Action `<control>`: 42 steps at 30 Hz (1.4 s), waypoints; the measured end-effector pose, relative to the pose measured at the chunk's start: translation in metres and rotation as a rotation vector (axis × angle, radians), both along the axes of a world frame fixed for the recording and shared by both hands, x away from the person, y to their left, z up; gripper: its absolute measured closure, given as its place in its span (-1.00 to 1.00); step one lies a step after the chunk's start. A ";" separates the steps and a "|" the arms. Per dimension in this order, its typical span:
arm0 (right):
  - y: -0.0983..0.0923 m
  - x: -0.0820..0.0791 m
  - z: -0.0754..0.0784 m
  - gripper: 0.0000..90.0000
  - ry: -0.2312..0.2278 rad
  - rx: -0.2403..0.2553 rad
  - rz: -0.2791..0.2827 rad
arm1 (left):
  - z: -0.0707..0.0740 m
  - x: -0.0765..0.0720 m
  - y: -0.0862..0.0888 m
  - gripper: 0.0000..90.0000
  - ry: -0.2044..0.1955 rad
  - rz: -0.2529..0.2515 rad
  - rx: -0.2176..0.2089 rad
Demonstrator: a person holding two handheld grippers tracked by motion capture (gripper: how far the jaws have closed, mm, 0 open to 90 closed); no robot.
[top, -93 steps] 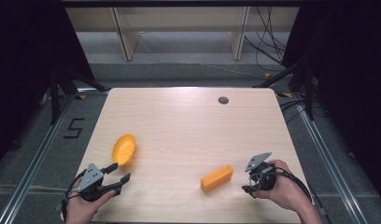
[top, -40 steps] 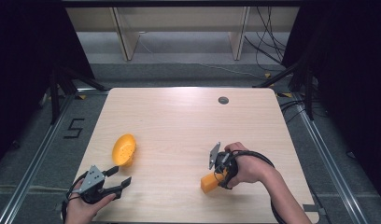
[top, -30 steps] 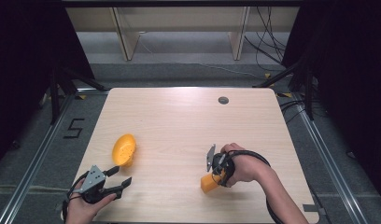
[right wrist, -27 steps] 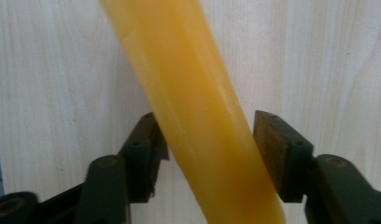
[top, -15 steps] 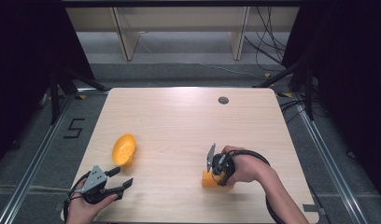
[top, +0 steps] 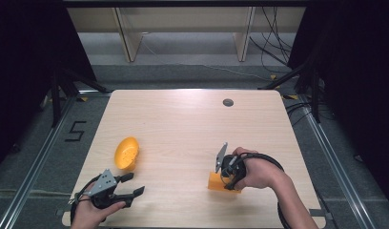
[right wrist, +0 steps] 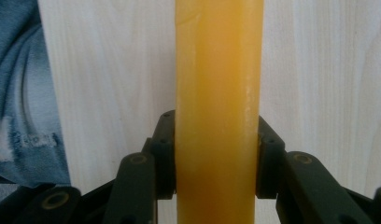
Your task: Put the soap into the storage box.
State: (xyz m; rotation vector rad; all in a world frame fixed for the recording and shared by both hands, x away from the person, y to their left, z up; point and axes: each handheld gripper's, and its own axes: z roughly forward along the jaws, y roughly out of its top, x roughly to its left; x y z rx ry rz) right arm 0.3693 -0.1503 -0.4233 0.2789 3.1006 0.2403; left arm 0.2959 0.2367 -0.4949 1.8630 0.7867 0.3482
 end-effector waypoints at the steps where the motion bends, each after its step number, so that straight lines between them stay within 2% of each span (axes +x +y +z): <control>1: 0.001 0.001 0.000 0.37 -0.003 0.016 0.047 | 0.001 0.001 -0.004 -0.32 -0.004 -0.020 -0.007; 3: 0.004 -0.006 0.004 0.37 0.009 0.006 0.034 | 0.004 0.007 -0.013 -0.33 -0.034 -0.090 0.033; 4: 0.004 -0.006 0.004 0.37 0.009 0.006 0.034 | 0.004 0.007 -0.013 -0.33 -0.034 -0.090 0.033; 5: 0.006 -0.004 0.004 0.37 0.005 0.016 0.079 | 0.006 0.009 -0.017 -0.33 -0.033 -0.100 0.030; 6: 0.008 -0.006 0.007 0.37 0.007 0.007 0.077 | 0.009 0.013 -0.025 -0.33 -0.027 -0.147 0.022; 8: 0.009 -0.006 0.008 0.37 0.014 0.010 0.061 | 0.010 0.014 -0.030 -0.33 -0.026 -0.159 0.010; 9: 0.012 -0.004 0.010 0.37 0.013 0.024 0.088 | 0.014 0.018 -0.039 -0.34 -0.037 -0.206 0.016; 11: 0.013 -0.003 0.011 0.37 0.004 0.025 0.098 | 0.016 0.019 -0.044 -0.34 -0.034 -0.226 0.009; 12: 0.015 -0.005 0.014 0.37 0.010 0.008 0.055 | 0.017 0.019 -0.050 -0.34 -0.031 -0.227 -0.008; 14: 0.016 -0.003 0.015 0.37 0.012 0.013 0.069 | 0.020 0.023 -0.059 -0.35 -0.052 -0.279 0.009; 16: 0.019 -0.004 0.018 0.37 0.010 0.005 0.069 | 0.022 0.022 -0.070 -0.36 -0.035 -0.304 0.002; 17: 0.019 -0.004 0.018 0.37 0.010 0.005 0.069 | 0.024 0.023 -0.074 -0.36 -0.055 -0.332 0.020; 18: 0.021 -0.006 0.021 0.37 0.012 0.002 0.039 | 0.024 0.023 -0.079 -0.36 -0.046 -0.341 0.009; 19: 0.022 -0.004 0.022 0.37 0.015 0.003 0.065 | 0.027 0.025 -0.082 -0.35 -0.061 -0.360 0.026; 20: 0.024 -0.005 0.022 0.37 0.012 0.017 0.065 | 0.028 0.025 -0.087 -0.35 -0.069 -0.365 0.023; 21: 0.025 -0.004 0.022 0.37 0.016 0.000 0.065 | 0.031 0.027 -0.095 -0.34 -0.075 -0.389 0.025; 22: 0.026 0.000 0.021 0.37 0.002 0.020 0.115 | 0.032 0.028 -0.099 -0.33 -0.080 -0.399 0.025; 23: 0.026 0.000 0.021 0.37 0.002 0.020 0.115 | 0.032 0.028 -0.099 -0.32 -0.080 -0.399 0.025; 24: 0.027 -0.003 0.022 0.37 0.009 0.005 0.069 | 0.033 0.030 -0.102 -0.32 -0.083 -0.407 0.040; 25: 0.029 -0.001 0.023 0.37 0.012 0.013 0.090 | 0.033 0.032 -0.111 -0.31 -0.083 -0.423 0.039; 26: 0.031 -0.002 0.024 0.37 0.010 0.008 0.071 | 0.033 0.032 -0.111 -0.31 -0.083 -0.423 0.039; 27: 0.032 0.000 0.024 0.37 0.009 0.021 0.099 | 0.033 0.034 -0.119 -0.31 -0.080 -0.444 0.041; 29: 0.034 -0.002 0.025 0.37 0.014 0.013 0.070 | 0.033 0.036 -0.122 -0.30 -0.079 -0.455 0.043; 30: 0.035 0.001 0.024 0.37 0.001 0.020 0.104 | 0.032 0.037 -0.125 -0.30 -0.071 -0.460 0.044; 31: 0.035 0.001 0.024 0.37 0.001 0.020 0.104 | 0.031 0.039 -0.128 -0.30 -0.066 -0.463 0.053; 32: 0.037 0.003 0.024 0.37 -0.008 0.036 0.145 | 0.030 0.040 -0.130 -0.30 -0.066 -0.469 0.054; 33: 0.039 0.001 0.025 0.37 -0.006 0.020 0.106 | 0.030 0.042 -0.132 -0.30 -0.076 -0.475 0.059; 36: 0.041 0.001 0.026 0.37 -0.011 0.022 0.108 | 0.028 0.045 -0.136 -0.30 -0.055 -0.473 0.047; 37: 0.042 0.001 0.026 0.37 0.003 0.012 0.113 | 0.028 0.046 -0.138 -0.29 -0.049 -0.473 0.037; 38: 0.045 0.001 0.027 0.37 -0.011 0.023 0.126 | 0.027 0.048 -0.139 -0.26 -0.064 -0.495 0.038; 39: 0.045 0.001 0.027 0.37 -0.011 0.023 0.126 | 0.027 0.046 -0.141 -0.26 -0.050 -0.476 0.030; 40: 0.047 0.002 0.027 0.37 -0.013 0.033 0.144 | 0.026 0.048 -0.143 -0.22 -0.049 -0.485 0.024; 41: 0.047 0.002 0.027 0.37 -0.013 0.033 0.144 | 0.026 0.049 -0.143 -0.22 -0.060 -0.495 0.039; 42: 0.049 -0.002 0.028 0.37 -0.001 0.009 0.107 | 0.024 0.049 -0.145 -0.17 -0.044 -0.493 0.026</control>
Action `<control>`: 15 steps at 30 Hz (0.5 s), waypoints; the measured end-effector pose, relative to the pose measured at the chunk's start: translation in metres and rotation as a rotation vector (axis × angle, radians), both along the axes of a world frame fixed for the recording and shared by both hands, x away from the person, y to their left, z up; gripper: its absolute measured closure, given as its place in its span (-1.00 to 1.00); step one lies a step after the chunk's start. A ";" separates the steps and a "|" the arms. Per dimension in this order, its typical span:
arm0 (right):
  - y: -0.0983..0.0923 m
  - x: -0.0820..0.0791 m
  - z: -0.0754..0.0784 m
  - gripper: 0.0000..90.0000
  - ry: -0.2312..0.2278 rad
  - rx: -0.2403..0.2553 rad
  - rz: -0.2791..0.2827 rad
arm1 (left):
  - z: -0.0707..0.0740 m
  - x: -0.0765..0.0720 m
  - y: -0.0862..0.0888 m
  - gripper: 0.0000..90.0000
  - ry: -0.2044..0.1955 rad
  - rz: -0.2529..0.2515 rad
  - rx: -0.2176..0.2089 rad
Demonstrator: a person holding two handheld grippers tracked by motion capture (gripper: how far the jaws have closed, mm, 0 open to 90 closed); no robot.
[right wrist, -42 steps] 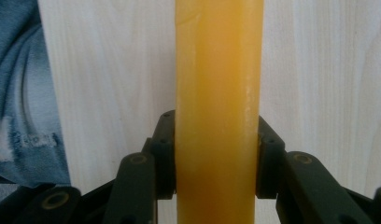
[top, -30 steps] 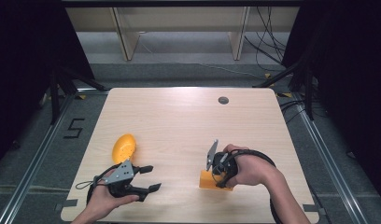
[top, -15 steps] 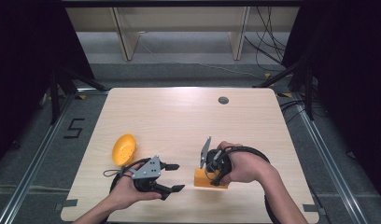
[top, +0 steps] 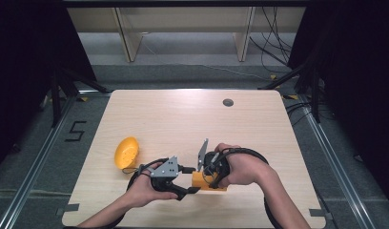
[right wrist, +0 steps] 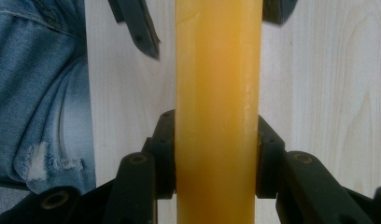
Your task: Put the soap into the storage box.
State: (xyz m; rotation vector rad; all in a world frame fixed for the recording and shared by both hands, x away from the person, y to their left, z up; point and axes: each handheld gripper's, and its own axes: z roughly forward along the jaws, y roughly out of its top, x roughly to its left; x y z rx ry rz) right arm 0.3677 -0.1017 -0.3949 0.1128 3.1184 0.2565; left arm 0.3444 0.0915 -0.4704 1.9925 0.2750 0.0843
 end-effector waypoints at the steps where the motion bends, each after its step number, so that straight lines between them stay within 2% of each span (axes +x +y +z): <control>1: 0.001 0.000 -0.001 0.37 -0.005 0.012 0.012 | -0.001 0.001 -0.002 -0.14 0.001 -0.006 0.003; 2: 0.001 0.000 -0.001 0.37 -0.005 0.012 0.012 | -0.001 0.001 -0.002 -0.10 0.001 -0.006 0.003; 3: 0.001 0.003 -0.001 0.37 -0.012 0.017 0.054 | -0.001 0.001 -0.003 -0.10 0.008 -0.007 -0.002; 5: 0.002 0.001 -0.002 0.37 -0.016 0.016 0.047 | -0.002 0.002 -0.004 -0.03 0.009 -0.013 -0.015; 6: 0.003 0.003 -0.004 0.37 -0.017 0.032 0.087 | -0.002 0.002 -0.004 0.03 0.007 -0.021 -0.016; 7: 0.003 0.004 -0.004 0.37 -0.019 0.033 0.096 | -0.002 0.002 -0.005 0.05 0.016 -0.023 -0.020; 8: 0.003 0.003 -0.004 0.37 -0.017 0.027 0.088 | -0.001 0.004 -0.006 0.07 0.006 -0.032 -0.015; 9: 0.003 0.002 -0.004 0.37 -0.015 0.022 0.074 | -0.002 0.003 -0.006 0.10 0.034 -0.022 -0.025; 10: 0.003 0.001 -0.003 0.37 -0.015 0.013 0.054 | -0.002 0.004 -0.007 0.11 0.037 -0.032 -0.027; 12: 0.004 0.000 -0.003 0.37 -0.015 0.013 0.053 | -0.002 0.005 -0.007 0.15 0.024 -0.038 -0.021; 13: 0.004 0.001 -0.003 0.37 -0.012 0.015 0.060 | -0.002 0.003 -0.008 0.15 0.046 -0.025 -0.024; 14: 0.005 0.003 -0.005 0.37 -0.021 0.034 0.103 | -0.003 0.003 -0.008 0.18 0.038 -0.036 -0.026; 15: 0.005 0.003 -0.005 0.37 -0.021 0.032 0.101 | -0.003 0.003 -0.009 0.19 0.025 -0.041 -0.024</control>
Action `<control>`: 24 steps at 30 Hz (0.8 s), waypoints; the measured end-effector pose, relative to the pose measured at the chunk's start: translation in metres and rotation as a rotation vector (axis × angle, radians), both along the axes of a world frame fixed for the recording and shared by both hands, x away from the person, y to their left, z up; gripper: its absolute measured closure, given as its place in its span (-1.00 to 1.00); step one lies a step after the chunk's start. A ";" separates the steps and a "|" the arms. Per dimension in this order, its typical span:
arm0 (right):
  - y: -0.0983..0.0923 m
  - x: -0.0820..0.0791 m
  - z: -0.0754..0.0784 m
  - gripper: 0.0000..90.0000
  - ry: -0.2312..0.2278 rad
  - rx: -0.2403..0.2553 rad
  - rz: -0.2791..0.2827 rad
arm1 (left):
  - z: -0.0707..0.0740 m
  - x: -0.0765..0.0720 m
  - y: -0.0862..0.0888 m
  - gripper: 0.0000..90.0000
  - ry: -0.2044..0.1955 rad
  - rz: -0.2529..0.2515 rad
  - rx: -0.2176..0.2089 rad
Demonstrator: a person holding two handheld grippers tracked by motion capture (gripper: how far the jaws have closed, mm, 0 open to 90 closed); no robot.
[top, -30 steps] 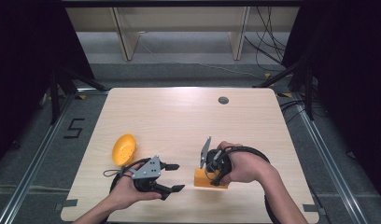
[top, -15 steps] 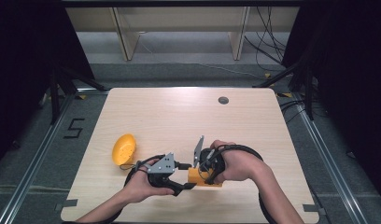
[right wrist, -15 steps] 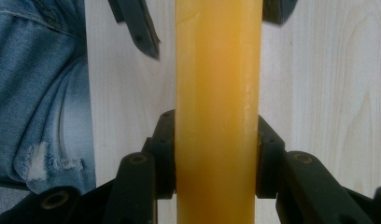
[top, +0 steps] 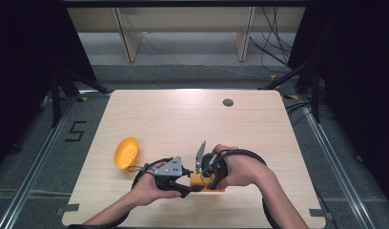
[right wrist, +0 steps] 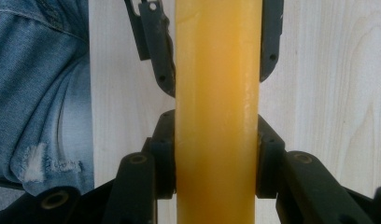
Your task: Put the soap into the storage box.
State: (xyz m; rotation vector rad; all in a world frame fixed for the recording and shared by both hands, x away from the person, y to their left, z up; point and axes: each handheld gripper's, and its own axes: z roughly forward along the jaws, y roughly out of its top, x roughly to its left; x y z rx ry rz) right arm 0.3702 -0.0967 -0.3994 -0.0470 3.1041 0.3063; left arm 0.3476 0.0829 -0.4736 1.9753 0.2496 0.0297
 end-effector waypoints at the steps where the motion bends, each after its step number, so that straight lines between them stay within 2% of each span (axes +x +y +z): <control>1: 0.000 -0.001 0.000 0.37 0.001 -0.006 -0.006 | -0.001 -0.001 0.000 0.19 0.009 0.006 -0.001; 2: 0.000 -0.003 0.001 0.37 0.004 -0.022 -0.038 | -0.001 -0.001 0.000 0.20 0.009 0.006 -0.001; 3: 0.000 -0.003 0.001 0.37 0.004 -0.022 -0.038 | -0.001 0.000 -0.001 0.20 0.010 -0.006 -0.002; 4: 0.001 -0.003 -0.001 0.37 -0.007 -0.024 -0.013 | -0.001 0.001 -0.001 0.22 -0.008 -0.029 0.014; 6: 0.002 -0.004 -0.001 0.37 -0.002 -0.025 -0.003 | -0.002 0.000 -0.001 0.24 0.007 -0.020 0.006; 8: 0.001 -0.008 0.000 0.36 0.012 -0.055 -0.060 | -0.001 -0.002 0.000 0.30 -0.022 -0.037 0.008; 9: 0.001 -0.008 0.000 0.36 0.012 -0.055 -0.060 | -0.001 -0.002 0.000 0.32 -0.022 -0.037 0.008; 10: 0.000 -0.004 -0.002 0.35 -0.005 -0.019 0.010 | 0.000 -0.004 0.001 0.32 -0.029 -0.043 0.017; 12: 0.000 -0.004 -0.003 0.34 0.005 -0.015 0.016 | 0.001 -0.005 0.002 0.33 -0.036 -0.043 0.030; 13: 0.001 -0.002 -0.004 0.34 0.003 -0.002 0.049 | 0.001 -0.006 0.002 0.33 -0.030 -0.052 0.033; 14: 0.001 -0.002 -0.004 0.34 0.007 0.001 0.051 | 0.000 -0.007 0.002 0.33 -0.021 -0.050 0.012; 15: 0.001 -0.003 -0.004 0.33 0.010 0.002 0.047 | 0.000 -0.008 0.002 0.33 -0.026 -0.039 0.013; 16: 0.001 -0.003 -0.003 0.32 0.012 -0.001 0.033 | 0.000 -0.009 0.003 0.34 -0.033 -0.028 0.016; 17: 0.000 -0.006 -0.001 0.29 0.014 -0.007 -0.018 | 0.000 -0.009 0.003 0.34 -0.033 -0.028 0.016; 18: 0.000 -0.003 -0.001 0.23 0.006 0.028 0.017 | 0.000 -0.009 0.003 0.34 -0.036 -0.019 0.020; 19: -0.002 -0.004 0.001 0.15 -0.001 0.037 -0.004 | 0.000 -0.009 0.004 0.34 -0.040 -0.013 0.030; 20: -0.004 -0.005 0.004 0.08 0.007 0.038 -0.049 | 0.000 -0.009 0.004 0.34 -0.040 -0.013 0.030; 21: -0.006 -0.008 0.008 0.00 0.010 0.038 -0.099 | -0.002 -0.009 0.006 0.34 -0.035 0.008 0.034; 22: -0.009 -0.006 0.009 -0.07 -0.008 0.071 -0.089 | -0.002 -0.009 0.007 0.34 -0.040 0.021 0.033; 23: -0.011 -0.005 0.011 -0.11 -0.007 0.086 -0.085 | -0.002 -0.009 0.007 0.34 -0.040 0.021 0.033; 24: -0.015 -0.006 0.013 -0.15 -0.019 0.093 -0.103 | -0.002 -0.009 0.009 0.34 -0.043 0.034 0.035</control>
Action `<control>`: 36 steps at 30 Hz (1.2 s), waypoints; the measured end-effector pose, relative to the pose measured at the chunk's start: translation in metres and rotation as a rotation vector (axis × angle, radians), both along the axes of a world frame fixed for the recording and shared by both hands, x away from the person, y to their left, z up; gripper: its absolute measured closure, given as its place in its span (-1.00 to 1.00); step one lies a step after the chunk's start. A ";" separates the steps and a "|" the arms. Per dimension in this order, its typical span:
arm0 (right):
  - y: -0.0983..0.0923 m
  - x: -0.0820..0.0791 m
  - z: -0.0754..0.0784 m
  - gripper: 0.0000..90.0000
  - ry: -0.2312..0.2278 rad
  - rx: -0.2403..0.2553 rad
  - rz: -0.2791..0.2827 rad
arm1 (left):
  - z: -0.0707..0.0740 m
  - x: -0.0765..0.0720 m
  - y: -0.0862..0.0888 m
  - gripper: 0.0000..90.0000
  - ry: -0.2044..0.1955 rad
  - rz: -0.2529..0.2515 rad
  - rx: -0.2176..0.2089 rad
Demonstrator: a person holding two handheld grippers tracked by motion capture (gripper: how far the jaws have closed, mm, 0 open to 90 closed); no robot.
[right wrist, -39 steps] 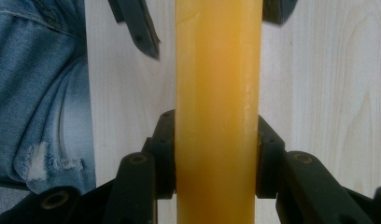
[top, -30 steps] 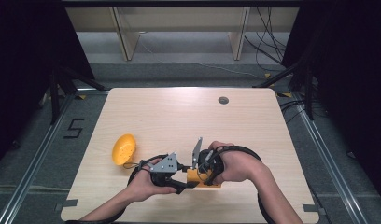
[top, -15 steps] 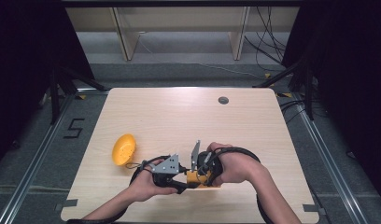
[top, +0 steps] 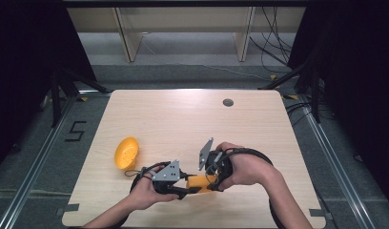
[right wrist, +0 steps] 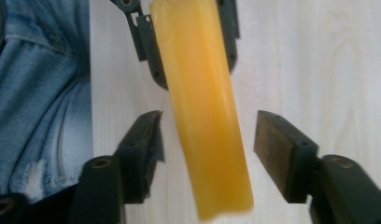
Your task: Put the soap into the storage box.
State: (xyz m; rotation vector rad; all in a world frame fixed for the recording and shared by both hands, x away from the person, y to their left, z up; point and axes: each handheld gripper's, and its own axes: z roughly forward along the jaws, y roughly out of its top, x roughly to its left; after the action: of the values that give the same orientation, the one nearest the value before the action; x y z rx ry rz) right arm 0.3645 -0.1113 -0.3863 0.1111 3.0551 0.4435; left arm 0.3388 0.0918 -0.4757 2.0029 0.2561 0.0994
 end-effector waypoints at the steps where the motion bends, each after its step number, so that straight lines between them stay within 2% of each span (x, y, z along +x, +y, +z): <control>1: -0.005 -0.002 0.003 -0.19 -0.004 -0.003 -0.055 | 0.001 0.001 0.003 0.34 -0.002 0.025 -0.007; 2: -0.009 0.000 0.003 -0.22 -0.018 0.021 -0.051 | 0.001 0.001 0.003 0.34 -0.002 0.025 -0.007; 3: -0.013 -0.002 0.005 -0.23 -0.006 0.042 -0.102 | 0.002 0.001 0.005 0.34 -0.001 0.039 -0.013; 4: -0.018 -0.001 0.005 -0.24 -0.027 0.067 -0.099 | 0.003 0.001 0.007 0.34 0.002 0.057 -0.011; 5: -0.023 0.001 0.006 -0.25 -0.025 0.087 -0.098 | 0.004 0.001 0.008 0.34 -0.003 0.070 -0.012; 6: -0.029 0.000 0.006 -0.26 -0.024 0.098 -0.145 | 0.004 0.000 0.010 0.34 -0.001 0.088 -0.013; 7: -0.035 0.001 0.006 -0.25 -0.032 0.125 -0.151 | 0.006 -0.002 0.013 0.34 -0.009 0.120 -0.003; 8: -0.035 0.001 0.006 -0.25 -0.032 0.125 -0.151 | 0.006 -0.002 0.013 0.34 -0.009 0.120 -0.003; 9: -0.048 -0.001 0.005 -0.23 -0.048 0.180 -0.221 | 0.006 -0.001 0.015 0.34 -0.008 0.124 -0.007; 10: -0.054 -0.003 0.004 -0.22 -0.049 0.205 -0.256 | 0.006 -0.001 0.018 0.34 -0.020 0.138 0.003; 11: -0.060 -0.003 0.003 -0.21 -0.064 0.233 -0.289 | 0.006 -0.002 0.019 0.34 -0.002 0.159 0.000; 12: -0.066 -0.003 0.002 -0.20 -0.080 0.266 -0.322 | 0.006 -0.002 0.023 0.34 -0.005 0.183 -0.002; 13: -0.072 -0.003 0.001 -0.19 -0.084 0.292 -0.382 | 0.006 -0.002 0.023 0.34 -0.005 0.183 -0.002; 14: -0.078 -0.003 -0.002 -0.18 -0.085 0.319 -0.442 | 0.007 -0.002 0.027 0.34 0.005 0.211 -0.013; 15: -0.083 -0.002 -0.007 -0.15 -0.094 0.343 -0.489 | 0.008 -0.002 0.029 0.34 0.003 0.217 -0.022; 16: -0.088 -0.004 -0.010 -0.09 -0.091 0.348 -0.559 | 0.009 -0.002 0.031 0.34 0.007 0.223 -0.030; 17: -0.094 -0.004 -0.016 -0.06 -0.095 0.351 -0.584 | 0.010 -0.002 0.033 0.34 0.007 0.224 -0.042; 18: -0.097 -0.005 -0.023 -0.06 -0.090 0.364 -0.625 | 0.010 -0.004 0.035 0.34 0.023 0.244 -0.055; 20: -0.104 -0.006 -0.038 -0.03 -0.096 0.410 -0.681 | 0.011 -0.004 0.037 0.34 0.017 0.252 -0.053; 22: -0.111 -0.009 -0.047 -0.03 -0.114 0.443 -0.762 | 0.012 -0.005 0.040 0.34 0.009 0.268 -0.066; 23: -0.114 -0.009 -0.051 -0.04 -0.138 0.459 -0.791 | 0.012 -0.007 0.042 0.34 0.017 0.289 -0.071; 24: -0.114 -0.009 -0.051 -0.04 -0.138 0.459 -0.791 | 0.013 -0.007 0.044 0.34 0.006 0.300 -0.069; 25: -0.121 -0.008 -0.056 -0.07 -0.188 0.508 -0.825 | 0.014 -0.008 0.047 0.34 -0.003 0.309 -0.069; 26: -0.124 -0.008 -0.058 -0.08 -0.205 0.559 -0.844 | 0.014 -0.008 0.049 0.34 -0.003 0.319 -0.080; 27: -0.124 -0.008 -0.058 -0.08 -0.205 0.559 -0.844 | 0.013 -0.010 0.051 0.34 0.001 0.349 -0.093; 28: -0.127 -0.013 -0.060 -0.08 -0.172 0.619 -0.937 | 0.013 -0.011 0.053 0.34 -0.009 0.360 -0.100; 29: -0.127 -0.013 -0.060 -0.08 -0.172 0.619 -0.937 | 0.014 -0.012 0.057 0.34 -0.022 0.375 -0.091; 30: -0.130 -0.013 -0.061 -0.08 -0.189 0.610 -0.926 | 0.014 -0.013 0.059 0.34 -0.017 0.402 -0.095; 31: -0.131 -0.017 -0.063 -0.07 -0.183 0.607 -0.960 | 0.014 -0.014 0.065 0.34 -0.029 0.435 -0.097; 32: -0.133 -0.017 -0.064 -0.07 -0.201 0.608 -0.935 | 0.014 -0.014 0.065 0.34 -0.029 0.435 -0.097; 33: -0.132 -0.019 -0.065 -0.07 -0.205 0.622 -0.959 | 0.015 -0.015 0.068 0.34 -0.029 0.453 -0.100; 34: -0.132 -0.019 -0.065 -0.07 -0.205 0.622 -0.959 | 0.015 -0.016 0.070 0.34 -0.027 0.476 -0.105; 35: -0.135 -0.018 -0.064 -0.07 -0.203 0.632 -0.934 | 0.015 -0.016 0.073 0.34 -0.024 0.489 -0.108; 36: -0.136 -0.019 -0.063 -0.06 -0.206 0.632 -0.945 | 0.016 -0.016 0.078 0.34 -0.025 0.523 -0.118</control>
State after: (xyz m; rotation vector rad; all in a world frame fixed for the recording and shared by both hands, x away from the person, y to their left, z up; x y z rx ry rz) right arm 0.3452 -0.2473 -0.4491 1.3212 2.1773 1.1559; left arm 0.3226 0.1693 -0.4596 1.7747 0.7483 0.4296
